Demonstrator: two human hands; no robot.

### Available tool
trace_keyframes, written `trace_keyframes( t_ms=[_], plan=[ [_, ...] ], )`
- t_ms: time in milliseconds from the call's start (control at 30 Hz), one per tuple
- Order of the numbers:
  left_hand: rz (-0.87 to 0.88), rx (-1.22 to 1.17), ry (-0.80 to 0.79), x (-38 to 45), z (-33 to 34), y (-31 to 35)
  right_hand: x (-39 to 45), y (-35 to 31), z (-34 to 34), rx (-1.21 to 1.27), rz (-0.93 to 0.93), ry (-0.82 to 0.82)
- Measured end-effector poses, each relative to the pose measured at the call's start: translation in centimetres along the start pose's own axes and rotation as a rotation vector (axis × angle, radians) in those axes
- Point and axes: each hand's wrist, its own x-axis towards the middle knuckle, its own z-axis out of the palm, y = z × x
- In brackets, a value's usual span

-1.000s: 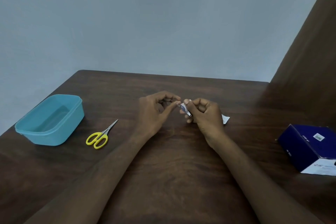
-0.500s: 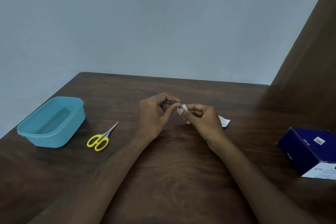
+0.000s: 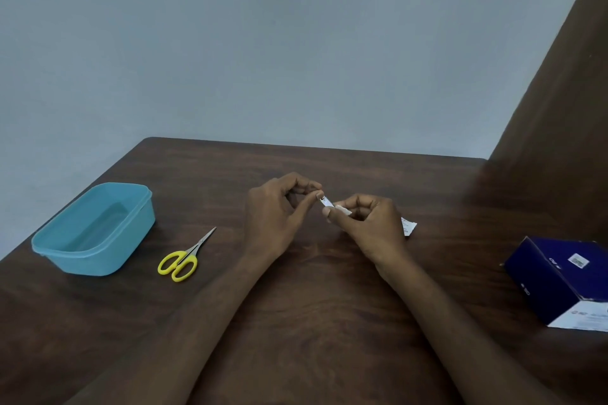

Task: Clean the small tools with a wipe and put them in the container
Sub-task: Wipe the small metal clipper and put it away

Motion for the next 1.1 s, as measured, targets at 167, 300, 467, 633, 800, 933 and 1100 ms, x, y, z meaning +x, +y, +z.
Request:
trace_keyframes(
  t_ms=[167, 300, 467, 633, 800, 933, 1100],
  plan=[
    [0.049, 0.062, -0.034, -0.07, -0.16, 0.06, -0.02, -0.32, 0.09, 0.105, -0.03, -0.142],
    [0.046, 0.089, -0.019, -0.1, -0.16, 0.05, -0.07, -0.33, 0.1, 0.059, -0.019, -0.081],
    [0.002, 0.05, -0.001, -0.02, 0.02, -0.3, 0.04, -0.03, 0.07, -0.028, -0.045, -0.006],
    [0.005, 0.1, 0.004, -0.23, -0.03, 0.0, -0.17, -0.16, 0.37, -0.077, -0.146, -0.088],
    [-0.042, 0.091, 0.029, -0.12, 0.28, -0.25, -0.54, -0.09, 0.09, -0.258, -0.256, 0.084],
    [-0.032, 0.078, 0.019, -0.2, 0.17, 0.1, -0.6, -0.21, 0.07, -0.252, -0.262, 0.047],
    [-0.039, 0.071, 0.022, -0.21, 0.14, 0.16, -0.59, -0.37, 0.31, -0.272, -0.257, 0.04]
  ],
)
